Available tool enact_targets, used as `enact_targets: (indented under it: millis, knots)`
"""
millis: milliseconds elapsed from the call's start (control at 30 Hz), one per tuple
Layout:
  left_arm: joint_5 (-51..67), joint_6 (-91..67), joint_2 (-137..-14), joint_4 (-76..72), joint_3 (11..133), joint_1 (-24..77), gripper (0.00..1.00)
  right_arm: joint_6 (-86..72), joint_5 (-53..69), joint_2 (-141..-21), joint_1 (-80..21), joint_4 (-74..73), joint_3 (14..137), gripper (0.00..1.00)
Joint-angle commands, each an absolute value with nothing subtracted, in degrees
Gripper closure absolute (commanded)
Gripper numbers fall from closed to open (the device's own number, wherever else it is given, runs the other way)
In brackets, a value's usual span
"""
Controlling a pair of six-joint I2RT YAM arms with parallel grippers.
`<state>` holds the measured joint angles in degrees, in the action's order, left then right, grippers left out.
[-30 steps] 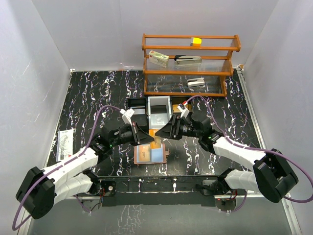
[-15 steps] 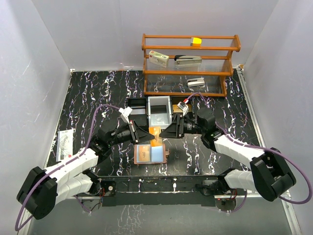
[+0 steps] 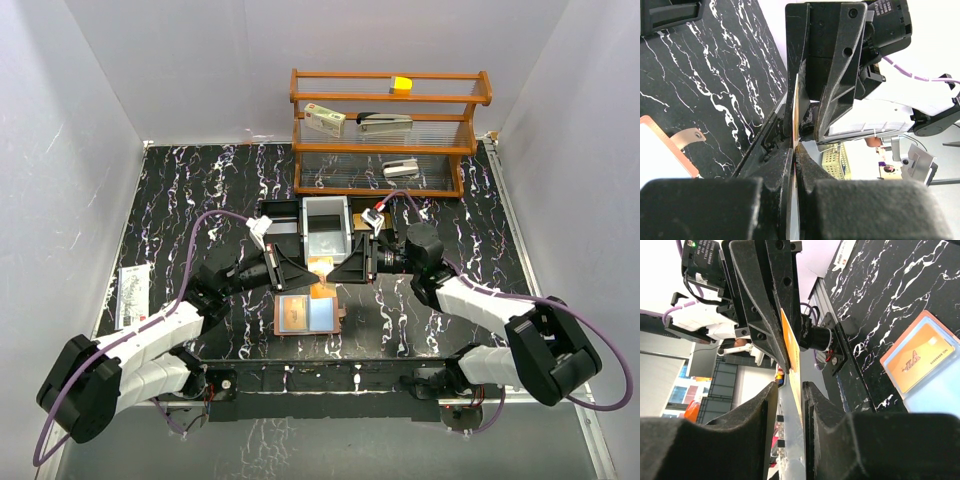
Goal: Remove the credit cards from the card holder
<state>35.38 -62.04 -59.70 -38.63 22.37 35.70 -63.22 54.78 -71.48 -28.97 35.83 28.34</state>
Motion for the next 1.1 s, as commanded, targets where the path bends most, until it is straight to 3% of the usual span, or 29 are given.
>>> enact_targets:
  millis: [0, 700, 833, 933, 1067]
  knots:
    - [37.13, -61.94, -59.32, -41.94, 22.83, 35.37, 1.00, -68.18, 57.10, -71.61, -29.00, 46.21, 28.40, 0.77]
    - [39.80, -62.74, -60.82, -44.03, 24.34, 35.42, 1.00, -72.07, 57.54, -74.40, -29.65, 48.42, 30.32, 0.90]
    - [41.06, -62.91, -61.72, -45.04, 24.60, 35.42, 1.00, -72.16, 57.49, -74.65, -30.08, 48.26, 30.39, 0.89]
    - [41.45, -63.02, -62.39, -45.31, 24.85, 35.42, 1.00, -72.16, 57.21, -74.91, -30.10, 48.63, 30.36, 1.00]
    - [40.13, -61.51, -61.30, -41.57, 25.25, 35.42, 1.00, -71.11, 56.04, -74.36, -30.13, 47.18, 30.37, 1.00]
